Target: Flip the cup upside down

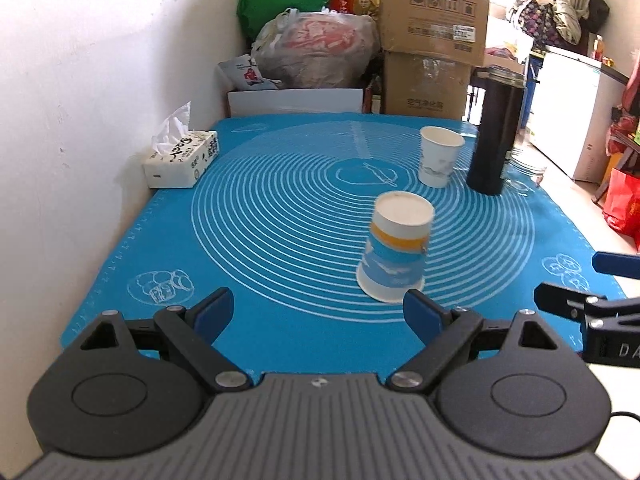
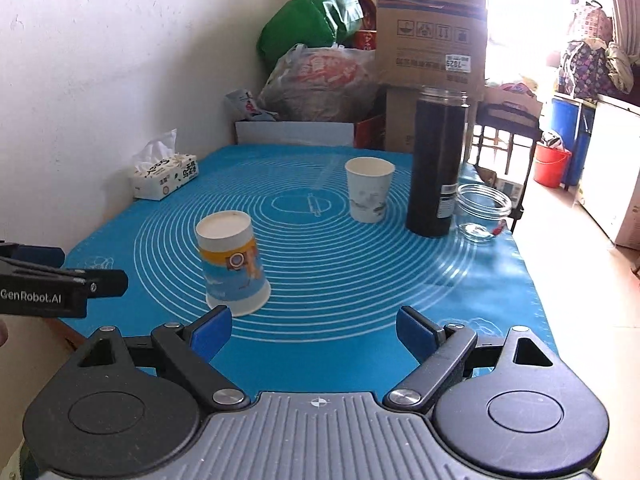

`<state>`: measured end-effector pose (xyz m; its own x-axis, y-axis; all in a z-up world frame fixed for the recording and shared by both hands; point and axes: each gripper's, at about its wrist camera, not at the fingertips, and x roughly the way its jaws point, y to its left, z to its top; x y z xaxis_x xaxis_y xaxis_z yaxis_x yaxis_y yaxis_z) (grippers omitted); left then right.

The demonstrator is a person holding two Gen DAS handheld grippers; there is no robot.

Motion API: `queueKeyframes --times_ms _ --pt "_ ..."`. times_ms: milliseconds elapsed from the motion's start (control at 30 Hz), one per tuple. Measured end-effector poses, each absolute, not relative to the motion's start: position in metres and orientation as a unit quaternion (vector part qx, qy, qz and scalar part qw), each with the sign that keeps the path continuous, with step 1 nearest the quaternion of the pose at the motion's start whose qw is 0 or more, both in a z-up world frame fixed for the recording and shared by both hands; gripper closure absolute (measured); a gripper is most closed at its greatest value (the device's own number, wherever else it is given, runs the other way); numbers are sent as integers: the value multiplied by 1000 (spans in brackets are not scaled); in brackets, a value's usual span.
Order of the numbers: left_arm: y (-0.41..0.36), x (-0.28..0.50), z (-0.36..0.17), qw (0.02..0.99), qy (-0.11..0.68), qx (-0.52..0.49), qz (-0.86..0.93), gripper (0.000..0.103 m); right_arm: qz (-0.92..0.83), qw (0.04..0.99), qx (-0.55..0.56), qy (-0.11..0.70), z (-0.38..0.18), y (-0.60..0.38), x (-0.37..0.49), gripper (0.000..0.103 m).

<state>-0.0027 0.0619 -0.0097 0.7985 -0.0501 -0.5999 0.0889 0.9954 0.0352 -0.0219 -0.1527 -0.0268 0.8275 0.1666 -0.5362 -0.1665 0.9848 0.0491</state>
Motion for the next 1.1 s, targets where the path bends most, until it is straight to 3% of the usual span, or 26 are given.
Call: queueKeyframes --times_ms 1100 --pt "34 -25 -15 943 321 51 -75 12 63 955 11 290 -27 -171 -41 13"
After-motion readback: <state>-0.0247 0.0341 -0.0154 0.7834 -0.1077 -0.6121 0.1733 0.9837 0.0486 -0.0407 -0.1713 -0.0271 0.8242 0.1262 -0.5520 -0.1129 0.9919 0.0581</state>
